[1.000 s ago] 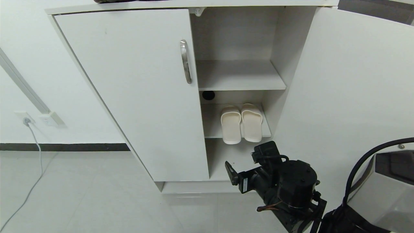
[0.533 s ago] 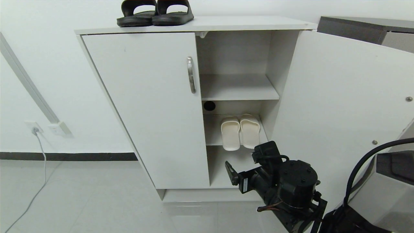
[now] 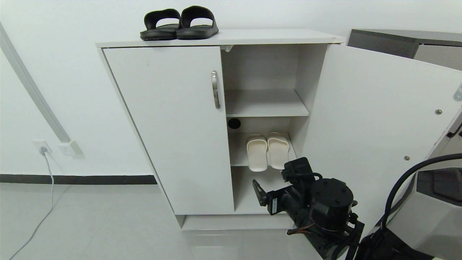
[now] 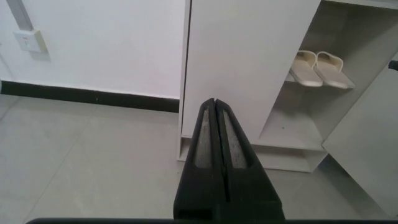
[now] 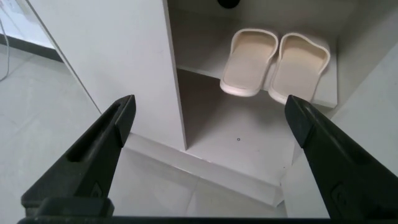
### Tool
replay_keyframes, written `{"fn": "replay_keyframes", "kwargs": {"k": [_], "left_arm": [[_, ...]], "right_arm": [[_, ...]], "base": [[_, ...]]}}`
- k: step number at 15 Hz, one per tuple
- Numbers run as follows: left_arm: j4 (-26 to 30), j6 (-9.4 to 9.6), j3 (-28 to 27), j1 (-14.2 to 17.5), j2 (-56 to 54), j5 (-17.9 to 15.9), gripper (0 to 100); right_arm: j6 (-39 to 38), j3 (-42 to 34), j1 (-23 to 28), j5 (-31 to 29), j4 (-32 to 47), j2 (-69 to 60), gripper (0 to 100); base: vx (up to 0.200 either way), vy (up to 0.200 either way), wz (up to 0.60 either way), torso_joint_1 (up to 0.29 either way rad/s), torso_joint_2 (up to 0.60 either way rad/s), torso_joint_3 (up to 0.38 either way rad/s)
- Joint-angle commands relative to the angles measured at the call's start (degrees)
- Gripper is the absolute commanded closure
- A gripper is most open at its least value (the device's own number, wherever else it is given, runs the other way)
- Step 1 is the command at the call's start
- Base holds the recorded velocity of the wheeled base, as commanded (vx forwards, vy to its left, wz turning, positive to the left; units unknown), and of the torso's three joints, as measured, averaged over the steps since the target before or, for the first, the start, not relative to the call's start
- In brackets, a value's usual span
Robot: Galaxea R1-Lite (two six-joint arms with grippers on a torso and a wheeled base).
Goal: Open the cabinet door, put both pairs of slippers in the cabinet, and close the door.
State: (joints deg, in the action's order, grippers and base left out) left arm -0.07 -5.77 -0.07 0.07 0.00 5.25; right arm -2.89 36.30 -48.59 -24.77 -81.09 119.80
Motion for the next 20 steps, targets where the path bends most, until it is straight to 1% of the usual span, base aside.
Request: {"fn": "replay_keyframes", "kwargs": {"k": [1,2,9,11,12,14,17,18,20], "left_arm": [[-0.01,-0.03,-0.01,0.01,0.00,0.02,100],[-0.01,-0.03,-0.01,0.01,0.00,0.02,100],[-0.01,-0.12,-0.01,0.01,0.00,0.02,100],[-0.01,-0.12,-0.01,0.01,0.00,0.02,100],[-0.01,-0.12,-0.01,0.01,0.00,0.02,100],[-0.01,-0.12,-0.01,0.01,0.00,0.02,100],[-0.01,-0.12,-0.01,0.01,0.00,0.02,100],[-0.01,-0.12,-0.01,0.01,0.00,0.02,100],[-0.01,-0.12,-0.01,0.01,0.00,0.11,100]], "right_arm": [[0.08,0.00,-0.01,-0.01,-0.12,0.70,0],[0.08,0.00,-0.01,-0.01,-0.12,0.70,0],[0.16,0.17,-0.01,-0.19,-0.12,0.70,0],[0.25,0.35,-0.01,-1.33,0.23,0.70,0],[0.34,1.23,-0.01,-3.27,0.50,0.79,0],[0.52,1.23,0.25,-3.62,0.50,0.79,0],[1.04,1.23,2.27,-3.88,0.41,0.70,0],[1.13,1.23,2.45,-5.02,0.41,0.79,0],[2.19,0.87,2.54,-5.46,0.06,0.70,0]], "base": [[0.000,0.000,0.00,0.000,0.00,0.000],[0.000,0.000,0.00,0.000,0.00,0.000],[0.000,0.200,0.00,0.002,0.00,0.004],[0.000,0.200,0.00,0.007,0.00,-0.002],[0.000,0.200,0.00,0.002,0.00,0.007],[0.000,0.200,0.00,0.002,0.00,0.005],[0.000,0.200,0.00,0.004,0.01,0.004],[0.000,0.200,0.00,0.002,0.00,0.002],[0.000,0.200,0.00,0.002,0.00,0.002]]}}
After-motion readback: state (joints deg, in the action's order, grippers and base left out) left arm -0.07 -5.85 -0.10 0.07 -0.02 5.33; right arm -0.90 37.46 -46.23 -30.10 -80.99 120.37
